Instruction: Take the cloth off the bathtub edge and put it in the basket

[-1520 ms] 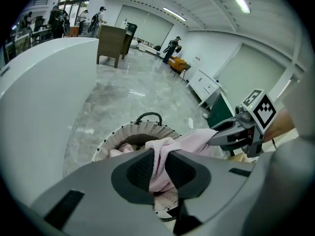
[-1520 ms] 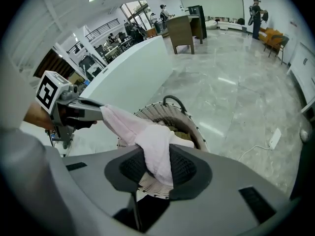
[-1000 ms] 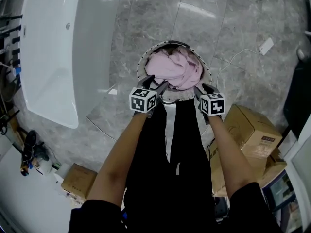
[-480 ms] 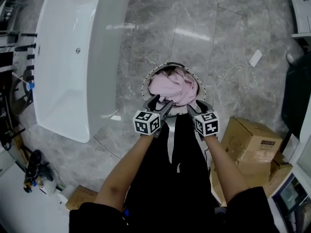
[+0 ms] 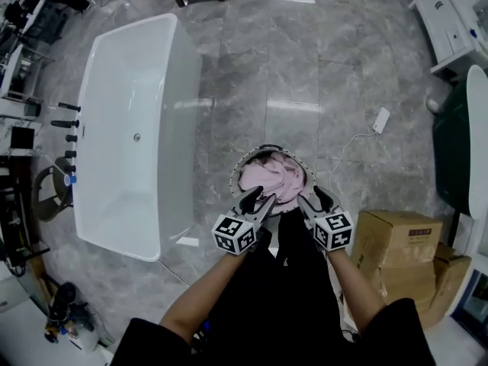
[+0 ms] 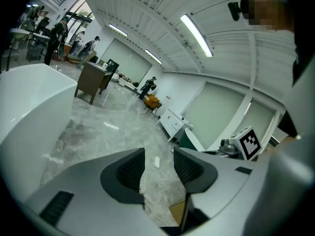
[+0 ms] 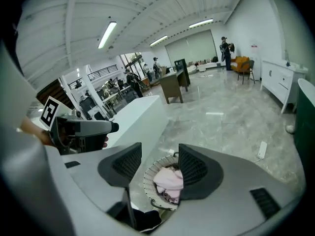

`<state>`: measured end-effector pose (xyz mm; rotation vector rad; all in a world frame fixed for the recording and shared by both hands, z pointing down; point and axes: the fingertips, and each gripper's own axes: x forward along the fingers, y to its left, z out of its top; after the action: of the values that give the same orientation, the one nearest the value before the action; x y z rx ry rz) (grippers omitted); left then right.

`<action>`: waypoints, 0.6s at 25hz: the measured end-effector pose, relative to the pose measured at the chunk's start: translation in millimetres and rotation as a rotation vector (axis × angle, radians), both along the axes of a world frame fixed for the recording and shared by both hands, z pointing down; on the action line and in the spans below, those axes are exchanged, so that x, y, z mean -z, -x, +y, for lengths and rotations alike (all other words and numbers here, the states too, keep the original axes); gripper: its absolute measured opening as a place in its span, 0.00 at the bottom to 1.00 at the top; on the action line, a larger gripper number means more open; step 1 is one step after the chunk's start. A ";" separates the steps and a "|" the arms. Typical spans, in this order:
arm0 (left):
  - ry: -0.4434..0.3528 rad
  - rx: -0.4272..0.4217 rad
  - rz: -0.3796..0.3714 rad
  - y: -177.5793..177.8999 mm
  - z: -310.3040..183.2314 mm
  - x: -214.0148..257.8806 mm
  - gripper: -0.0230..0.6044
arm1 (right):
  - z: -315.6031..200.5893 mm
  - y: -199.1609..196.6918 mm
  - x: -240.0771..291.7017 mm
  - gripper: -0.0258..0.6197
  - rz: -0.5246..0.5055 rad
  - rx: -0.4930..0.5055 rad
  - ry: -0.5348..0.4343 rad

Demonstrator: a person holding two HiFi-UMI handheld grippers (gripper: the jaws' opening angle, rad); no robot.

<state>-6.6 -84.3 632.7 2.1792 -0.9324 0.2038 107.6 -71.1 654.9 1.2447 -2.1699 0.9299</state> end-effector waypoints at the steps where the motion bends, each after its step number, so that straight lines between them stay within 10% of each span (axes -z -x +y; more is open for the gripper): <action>1: -0.020 -0.016 0.008 -3.1 0.8 15.4 0.33 | -2.0 0.2 17.0 0.39 -0.001 -0.009 -0.031; 9: -0.142 0.027 -0.034 18.5 -6.0 100.6 0.06 | -10.0 31.9 128.6 0.39 -0.078 -0.101 -0.243; 15: -0.233 0.052 -0.057 50.4 -13.4 148.7 0.06 | -12.4 69.6 190.0 0.31 -0.034 -0.023 -0.409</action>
<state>-57.0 -97.7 484.0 2.3679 -1.0903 0.1379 38.0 -83.5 464.9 1.4452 -2.4590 0.5308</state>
